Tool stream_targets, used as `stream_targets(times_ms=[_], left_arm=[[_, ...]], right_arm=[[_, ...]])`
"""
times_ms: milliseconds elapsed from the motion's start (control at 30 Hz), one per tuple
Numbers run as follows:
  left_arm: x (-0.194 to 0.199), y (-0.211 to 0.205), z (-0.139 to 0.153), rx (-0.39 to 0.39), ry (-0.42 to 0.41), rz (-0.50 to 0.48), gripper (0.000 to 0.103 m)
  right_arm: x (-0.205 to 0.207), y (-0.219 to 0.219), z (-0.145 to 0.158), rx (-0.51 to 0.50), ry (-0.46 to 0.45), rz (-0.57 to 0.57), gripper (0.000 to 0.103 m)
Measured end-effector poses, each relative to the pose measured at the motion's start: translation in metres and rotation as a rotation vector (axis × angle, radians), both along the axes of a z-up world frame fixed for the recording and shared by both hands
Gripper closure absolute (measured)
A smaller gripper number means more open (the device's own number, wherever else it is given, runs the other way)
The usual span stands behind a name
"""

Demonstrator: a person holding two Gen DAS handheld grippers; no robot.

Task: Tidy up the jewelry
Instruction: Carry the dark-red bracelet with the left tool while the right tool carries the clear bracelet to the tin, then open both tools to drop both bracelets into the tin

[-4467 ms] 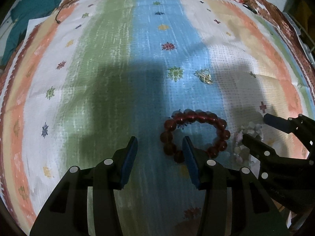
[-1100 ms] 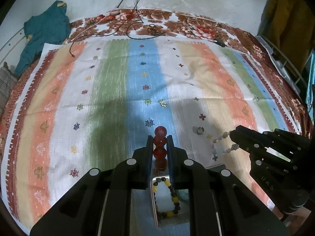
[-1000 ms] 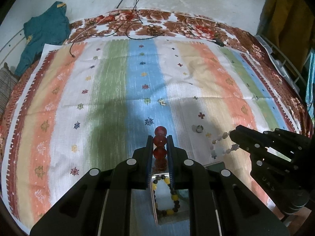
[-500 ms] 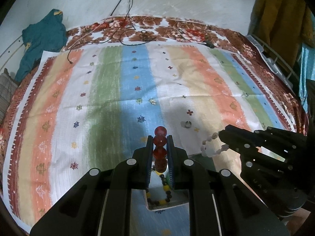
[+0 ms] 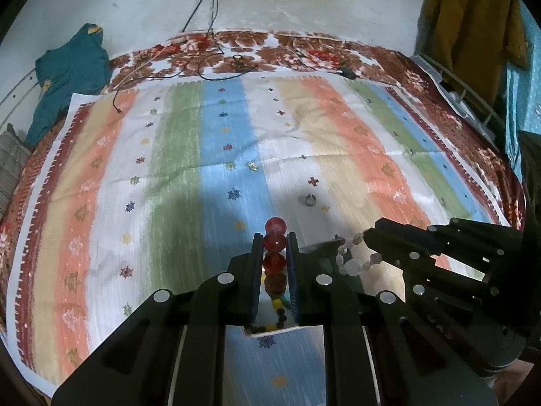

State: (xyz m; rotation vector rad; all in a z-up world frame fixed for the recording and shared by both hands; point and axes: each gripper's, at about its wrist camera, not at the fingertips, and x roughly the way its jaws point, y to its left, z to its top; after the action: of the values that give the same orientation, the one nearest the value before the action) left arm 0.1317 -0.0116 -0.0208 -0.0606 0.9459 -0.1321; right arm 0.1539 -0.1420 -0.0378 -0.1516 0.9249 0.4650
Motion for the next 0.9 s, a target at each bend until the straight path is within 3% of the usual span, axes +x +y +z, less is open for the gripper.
stream_targets(times_ms=[567, 667, 700, 800, 900], left_arm=[[-0.017, -0.007, -0.002, 0.026, 0.003, -0.002, 0.09], [-0.016, -0.003, -0.001, 0.021, 0.0, 0.027, 0.085], [-0.015, 0.0, 0.0, 0.014, 0.0, 0.044, 0.078], [-0.013, 0.007, -0.001, -0.002, 0.002, 0.07, 0.074], [-0.01, 0.011, -0.003, 0.002, 0.006, 0.086, 0.071]], right_arm=[[-0.014, -0.002, -0.002, 0.005, 0.012, -0.003, 0.092], [-0.011, -0.002, -0.006, -0.017, 0.027, -0.022, 0.091], [-0.009, -0.003, -0.007, -0.025, 0.031, -0.029, 0.088], [-0.007, -0.004, -0.009, -0.04, 0.025, -0.042, 0.065], [-0.004, -0.007, -0.009, -0.038, 0.03, -0.051, 0.065]])
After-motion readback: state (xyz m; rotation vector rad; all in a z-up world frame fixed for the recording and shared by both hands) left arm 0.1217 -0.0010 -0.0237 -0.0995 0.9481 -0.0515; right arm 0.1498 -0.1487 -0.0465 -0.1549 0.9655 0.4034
